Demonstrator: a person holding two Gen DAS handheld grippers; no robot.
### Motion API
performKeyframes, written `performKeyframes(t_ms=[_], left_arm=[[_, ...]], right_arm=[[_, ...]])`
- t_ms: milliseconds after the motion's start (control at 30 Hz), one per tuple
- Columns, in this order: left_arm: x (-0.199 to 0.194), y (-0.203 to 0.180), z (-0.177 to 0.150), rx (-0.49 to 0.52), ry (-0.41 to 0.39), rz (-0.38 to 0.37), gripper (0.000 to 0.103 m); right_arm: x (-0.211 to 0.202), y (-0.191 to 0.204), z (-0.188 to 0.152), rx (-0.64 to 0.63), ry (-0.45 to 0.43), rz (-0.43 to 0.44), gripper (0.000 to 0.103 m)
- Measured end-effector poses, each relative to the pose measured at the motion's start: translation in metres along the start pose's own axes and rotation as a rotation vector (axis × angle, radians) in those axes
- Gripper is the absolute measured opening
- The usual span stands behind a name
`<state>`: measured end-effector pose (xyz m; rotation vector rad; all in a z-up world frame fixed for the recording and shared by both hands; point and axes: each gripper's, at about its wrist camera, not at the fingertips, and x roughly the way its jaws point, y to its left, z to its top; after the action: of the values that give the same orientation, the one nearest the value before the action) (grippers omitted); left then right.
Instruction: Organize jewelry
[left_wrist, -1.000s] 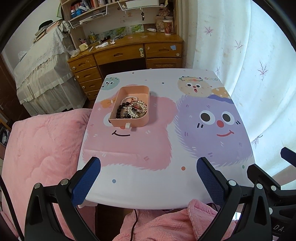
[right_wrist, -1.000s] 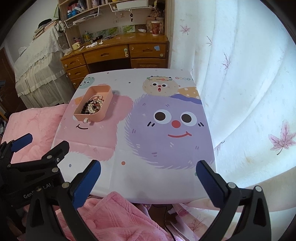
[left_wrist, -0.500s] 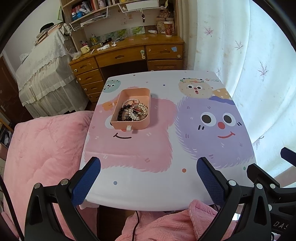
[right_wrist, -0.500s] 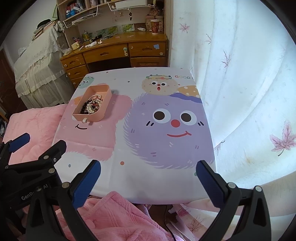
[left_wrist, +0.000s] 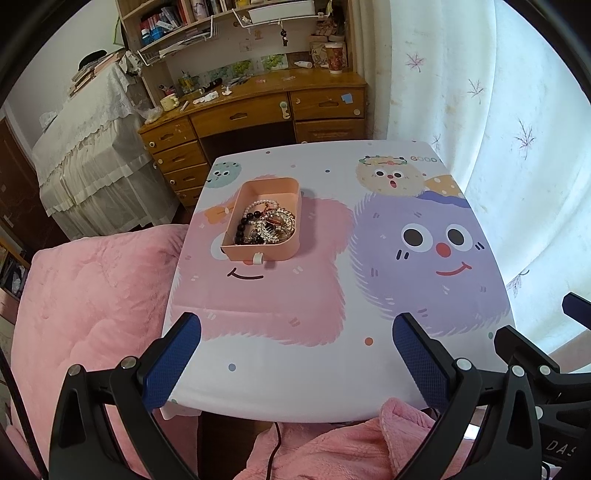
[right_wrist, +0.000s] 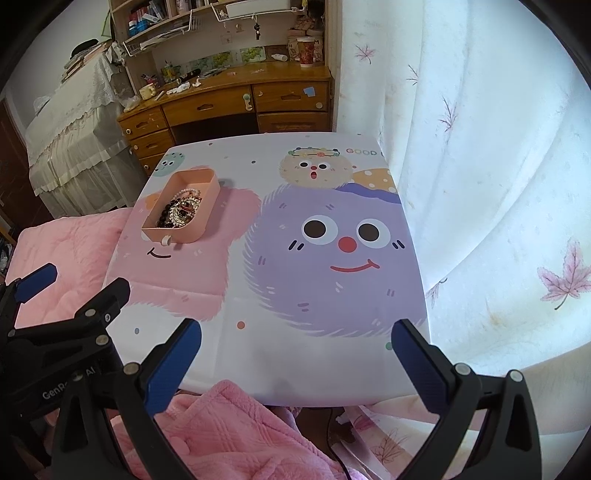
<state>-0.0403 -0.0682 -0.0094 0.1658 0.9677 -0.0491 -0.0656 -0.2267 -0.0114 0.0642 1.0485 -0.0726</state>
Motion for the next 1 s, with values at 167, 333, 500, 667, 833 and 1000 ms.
performKeyframes(t_ms=[167, 333, 500, 667, 833, 1000], left_arm=[[-0.0005, 0.0003, -0.0005, 0.001, 0.000, 0.003, 0.102], [-0.0013, 0.0012, -0.0016, 0.003, -0.003, 0.008, 0.102], [-0.0013, 0.0009, -0.0016, 0.003, -0.002, 0.008, 0.102], [-0.0013, 0.0006, -0.0016, 0.003, -0.002, 0.009, 0.102], [-0.0015, 0.0006, -0.0017, 0.002, -0.002, 0.009, 0.102], [-0.0014, 0.0006, -0.0017, 0.003, -0.003, 0.010, 0.102]], right_arm=[[0.0014, -0.0008, -0.0016, -0.001, 0.005, 0.003, 0.103], [0.0021, -0.0007, -0.0024, 0.000, 0.005, 0.003, 0.103], [0.0023, -0.0012, -0.0024, 0.001, 0.008, 0.002, 0.103], [0.0022, -0.0018, -0.0030, 0.001, 0.008, -0.001, 0.103], [0.0021, -0.0020, -0.0034, 0.000, 0.008, 0.000, 0.103], [0.0022, -0.0016, -0.0025, 0.001, 0.008, 0.001, 0.103]])
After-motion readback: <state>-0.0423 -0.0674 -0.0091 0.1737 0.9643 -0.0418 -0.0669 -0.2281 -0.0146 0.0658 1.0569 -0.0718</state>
